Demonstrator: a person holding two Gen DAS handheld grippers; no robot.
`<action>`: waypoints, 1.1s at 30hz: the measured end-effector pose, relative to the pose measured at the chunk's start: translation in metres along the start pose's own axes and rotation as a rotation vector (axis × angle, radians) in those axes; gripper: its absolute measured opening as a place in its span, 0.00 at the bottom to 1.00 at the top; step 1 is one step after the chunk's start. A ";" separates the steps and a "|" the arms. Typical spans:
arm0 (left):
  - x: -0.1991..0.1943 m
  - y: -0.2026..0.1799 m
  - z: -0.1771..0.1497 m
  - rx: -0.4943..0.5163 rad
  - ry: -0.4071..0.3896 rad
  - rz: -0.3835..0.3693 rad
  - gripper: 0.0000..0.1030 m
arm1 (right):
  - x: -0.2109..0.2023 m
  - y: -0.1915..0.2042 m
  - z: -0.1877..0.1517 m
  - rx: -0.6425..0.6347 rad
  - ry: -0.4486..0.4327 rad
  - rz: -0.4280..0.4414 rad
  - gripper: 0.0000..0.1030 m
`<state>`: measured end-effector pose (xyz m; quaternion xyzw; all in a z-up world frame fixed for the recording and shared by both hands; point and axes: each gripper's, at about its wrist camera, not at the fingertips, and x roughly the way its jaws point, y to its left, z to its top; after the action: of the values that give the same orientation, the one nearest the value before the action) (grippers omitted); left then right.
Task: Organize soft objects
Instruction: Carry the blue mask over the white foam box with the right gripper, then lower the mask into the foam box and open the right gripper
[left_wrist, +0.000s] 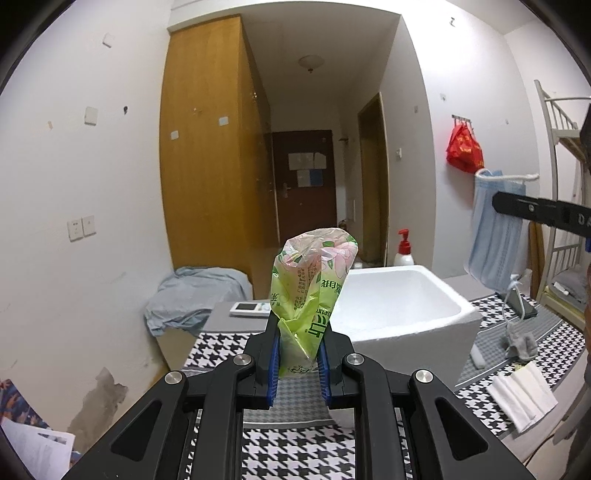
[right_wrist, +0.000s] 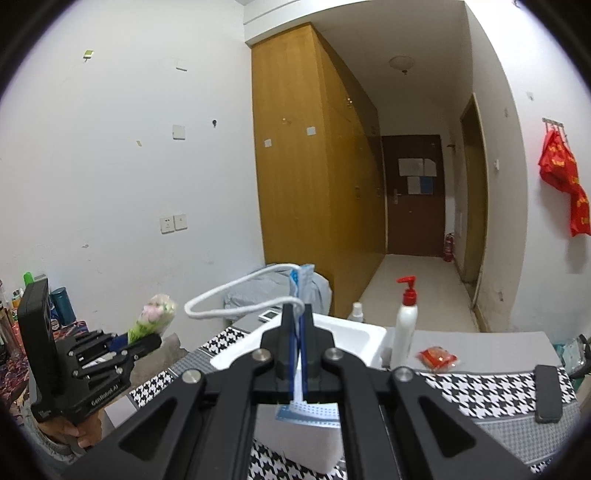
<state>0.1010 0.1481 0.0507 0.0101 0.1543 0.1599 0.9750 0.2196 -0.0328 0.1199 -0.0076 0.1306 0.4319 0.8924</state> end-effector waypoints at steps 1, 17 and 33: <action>0.000 0.000 0.000 -0.001 0.003 0.003 0.18 | 0.004 0.001 0.001 -0.001 0.002 0.006 0.04; 0.009 0.011 -0.008 -0.026 0.046 0.022 0.18 | 0.065 0.016 0.005 0.001 0.069 0.071 0.04; 0.016 0.019 -0.009 -0.038 0.057 0.015 0.18 | 0.122 0.015 -0.018 0.057 0.221 0.061 0.04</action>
<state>0.1072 0.1707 0.0383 -0.0120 0.1786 0.1702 0.9690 0.2766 0.0678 0.0750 -0.0260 0.2407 0.4517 0.8587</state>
